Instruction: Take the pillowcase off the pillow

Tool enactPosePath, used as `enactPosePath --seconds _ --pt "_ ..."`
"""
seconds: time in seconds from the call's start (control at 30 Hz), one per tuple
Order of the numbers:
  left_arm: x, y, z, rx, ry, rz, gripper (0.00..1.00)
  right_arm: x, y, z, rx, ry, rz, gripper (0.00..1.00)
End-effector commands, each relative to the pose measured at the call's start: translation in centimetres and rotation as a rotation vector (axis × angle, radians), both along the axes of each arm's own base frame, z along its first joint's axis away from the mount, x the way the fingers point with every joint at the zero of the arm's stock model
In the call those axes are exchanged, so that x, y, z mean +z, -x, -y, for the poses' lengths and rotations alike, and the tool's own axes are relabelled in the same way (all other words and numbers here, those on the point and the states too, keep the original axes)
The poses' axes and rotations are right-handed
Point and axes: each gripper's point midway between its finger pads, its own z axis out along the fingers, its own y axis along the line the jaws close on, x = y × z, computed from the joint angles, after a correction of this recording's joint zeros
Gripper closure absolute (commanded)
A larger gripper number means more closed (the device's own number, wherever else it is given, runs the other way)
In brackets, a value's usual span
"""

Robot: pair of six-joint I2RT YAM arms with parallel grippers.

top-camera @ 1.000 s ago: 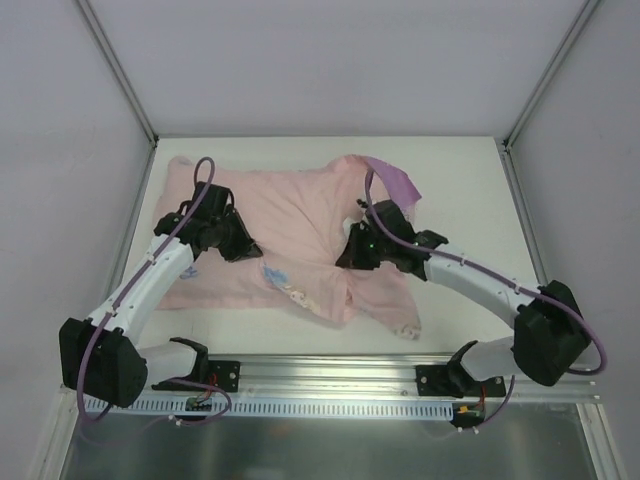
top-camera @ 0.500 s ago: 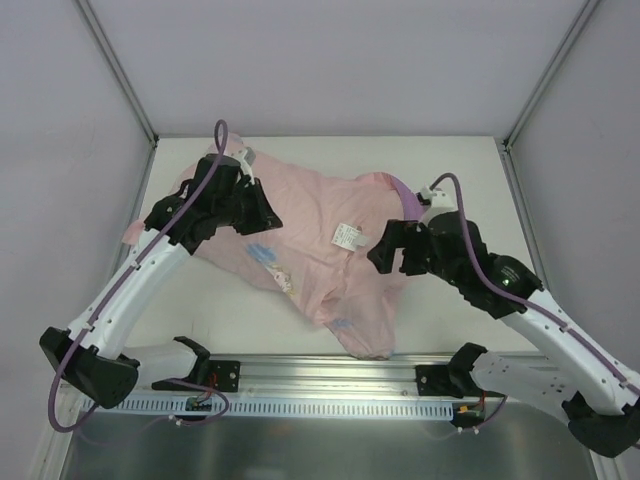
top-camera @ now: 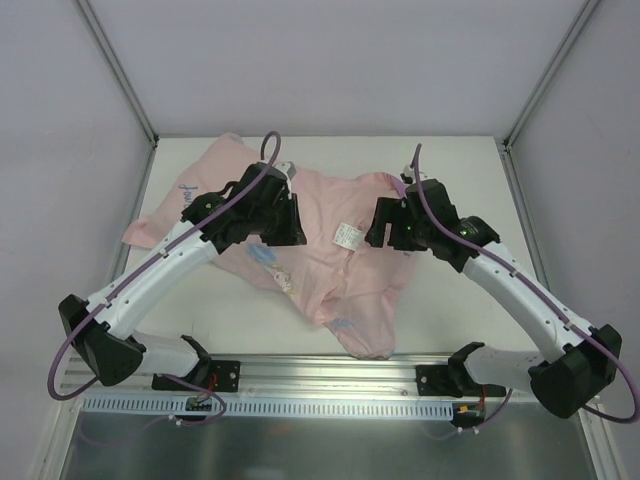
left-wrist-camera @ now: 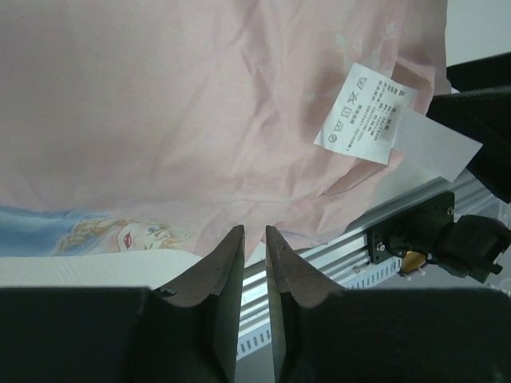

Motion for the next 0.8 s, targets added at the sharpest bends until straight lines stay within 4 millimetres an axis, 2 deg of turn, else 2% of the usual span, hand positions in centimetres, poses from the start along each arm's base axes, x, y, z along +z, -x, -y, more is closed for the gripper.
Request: enactPosePath --seconds 0.0,0.03,0.07,0.1,0.13,0.17,0.2,0.23,0.27,0.3,0.33,0.37,0.43,0.47,0.5,0.53,0.57,0.63,0.77 --pt "1.1 0.3 0.8 -0.022 -0.004 0.025 0.82 1.3 -1.0 -1.7 0.033 -0.071 0.041 0.23" --pt "0.8 0.3 1.1 -0.031 -0.013 0.020 0.81 0.5 -0.8 -1.5 0.031 -0.060 0.026 0.30" --pt "0.9 0.4 1.3 -0.040 -0.019 0.017 0.79 0.1 -0.7 -1.3 0.028 -0.051 0.023 0.47" --pt "0.9 0.4 1.4 -0.048 -0.025 0.017 0.75 -0.2 -0.7 -0.9 0.017 -0.039 0.022 0.58" --pt "0.8 0.7 1.8 -0.065 -0.033 0.014 0.73 0.1 -0.7 0.0 -0.011 -0.028 0.050 0.72" --pt "0.9 0.6 2.1 -0.071 -0.043 0.015 0.69 -0.8 -0.5 1.2 -0.047 -0.004 0.048 0.85" --pt "0.9 0.7 2.5 -0.085 -0.049 0.015 0.58 -0.9 -0.3 1.8 -0.057 -0.004 0.055 0.88" --pt "0.7 1.2 3.3 -0.115 -0.059 0.010 0.50 -0.1 0.3 2.6 -0.068 -0.021 0.085 0.91" --pt "0.6 1.0 3.5 -0.114 -0.082 0.024 0.40 -0.9 0.7 3.7 -0.091 -0.011 0.075 0.92" --pt "1.1 0.9 4.1 -0.127 -0.083 0.037 0.13 -1.2 1.2 4.4 -0.099 -0.006 0.067 0.92" --pt "0.4 1.0 5.1 -0.150 -0.104 0.025 0.08 -0.8 1.7 5.1 -0.114 -0.018 0.082 0.92" --pt "0.9 0.9 5.8 -0.164 -0.101 0.037 0.06 -1.9 2.5 5.6 -0.113 -0.009 0.056 0.95" --pt "-0.7 0.9 7.1 -0.194 -0.160 0.018 0.02 -2.6 3.2 6.2 -0.120 -0.009 0.045 0.99" --pt "-0.3 0.9 7.9 -0.201 -0.177 0.044 0.02 -3.2 3.9 6.5 -0.123 -0.009 0.037 0.99" --pt "-0.8 0.9 8.1 -0.207 -0.211 0.043 0.02 -3.5 4.2 6.6 -0.127 -0.012 0.033 0.99" --pt "-2.2 0.5 8.5 -0.206 -0.257 0.030 0.02 -3.7 4.5 6.6 -0.133 -0.022 0.030 0.99" --pt "-2.0 0.5 9.1 -0.213 -0.267 0.047 0.03 -3.6 4.8 6.6 -0.132 -0.037 0.035 0.99" --pt "-3.5 0.0 9.5 -0.210 -0.325 0.043 0.03 -4.1 5.3 6.7 -0.133 -0.049 0.025 0.99" --pt "-5.1 -0.7 10.5 -0.216 -0.377 0.045 0.07 -4.3 6.4 7.1 -0.128 -0.049 0.018 0.99"
